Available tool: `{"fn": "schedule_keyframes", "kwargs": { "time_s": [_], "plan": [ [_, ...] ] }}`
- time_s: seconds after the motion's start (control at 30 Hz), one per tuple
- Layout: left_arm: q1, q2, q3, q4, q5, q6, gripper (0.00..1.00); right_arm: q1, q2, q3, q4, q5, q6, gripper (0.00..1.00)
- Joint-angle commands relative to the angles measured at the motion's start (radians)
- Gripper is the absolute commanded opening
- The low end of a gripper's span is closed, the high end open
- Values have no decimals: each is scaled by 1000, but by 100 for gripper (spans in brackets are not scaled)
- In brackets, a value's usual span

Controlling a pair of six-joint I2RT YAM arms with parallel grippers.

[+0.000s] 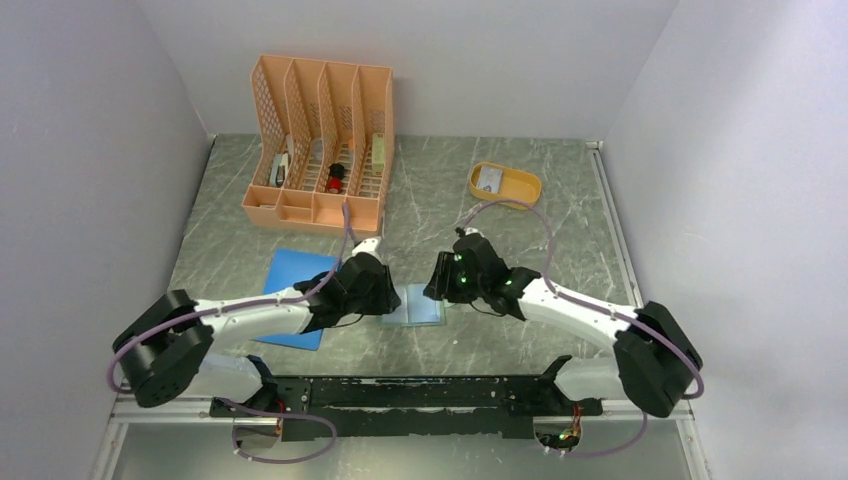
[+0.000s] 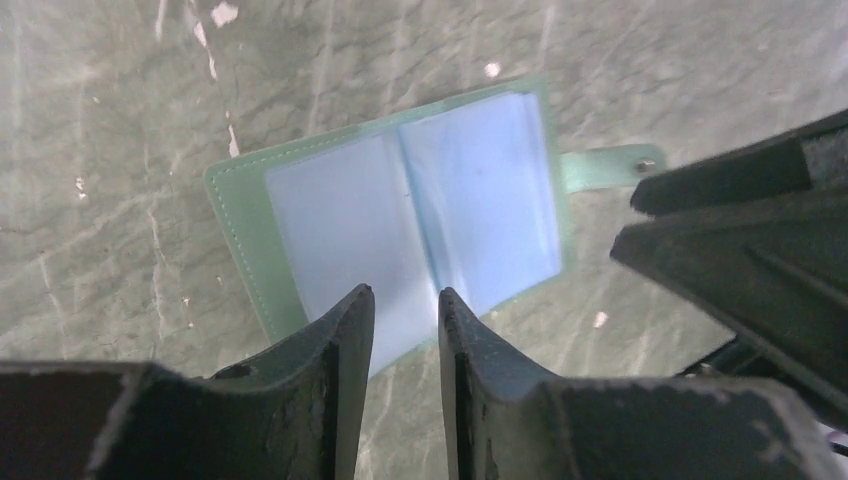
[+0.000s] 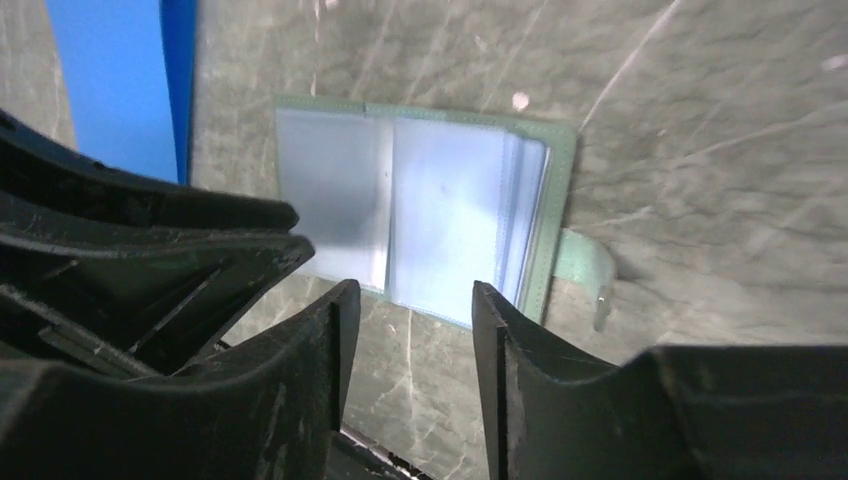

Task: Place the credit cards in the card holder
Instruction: Move the storage box to the center of the board.

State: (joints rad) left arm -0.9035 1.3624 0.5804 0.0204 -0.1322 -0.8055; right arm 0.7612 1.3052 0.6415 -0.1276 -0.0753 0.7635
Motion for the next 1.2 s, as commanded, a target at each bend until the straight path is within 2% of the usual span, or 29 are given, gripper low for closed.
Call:
{"fn": "schedule_keyframes", "kwargs": {
  "time_s": [0.0, 0.1, 0.2, 0.23, 0.33, 0.4, 0.53, 0.6, 0.8, 1.0, 1.17],
  "plan": [
    [12, -131, 28, -54, -12, 14, 37, -31, -112, 112, -108, 183, -46, 52],
    [12, -225, 57, -123, -30, 42, 47, -99, -135, 200, -162, 318, -47, 59],
    [12, -323, 59, -179, -59, 53, 59, -185, -113, 248, -116, 441, 11, 65],
    [11, -354, 55, -200, -64, 50, 62, -221, -99, 254, -81, 458, 32, 67],
    [11, -427, 47, -262, -86, 49, 66, -353, 11, 344, -28, 366, 26, 67],
    [12, -466, 49, -302, -90, 61, 67, -437, 118, 416, -20, 279, 20, 67],
    [12, -516, 50, -316, -90, 89, 65, -547, 283, 491, 74, 196, 1, 67],
    [13, -531, 56, -318, -90, 99, 64, -584, 389, 565, 63, 183, -21, 67],
    [12, -535, 91, -354, -126, 152, 65, -642, 603, 730, 40, 185, -103, 75],
    [12, -545, 73, -333, -139, 141, 64, -650, 770, 893, 37, 126, -192, 84],
    [12, -545, 89, -374, -150, 139, 64, -650, 799, 866, 78, 126, -203, 86]
  ]
}}
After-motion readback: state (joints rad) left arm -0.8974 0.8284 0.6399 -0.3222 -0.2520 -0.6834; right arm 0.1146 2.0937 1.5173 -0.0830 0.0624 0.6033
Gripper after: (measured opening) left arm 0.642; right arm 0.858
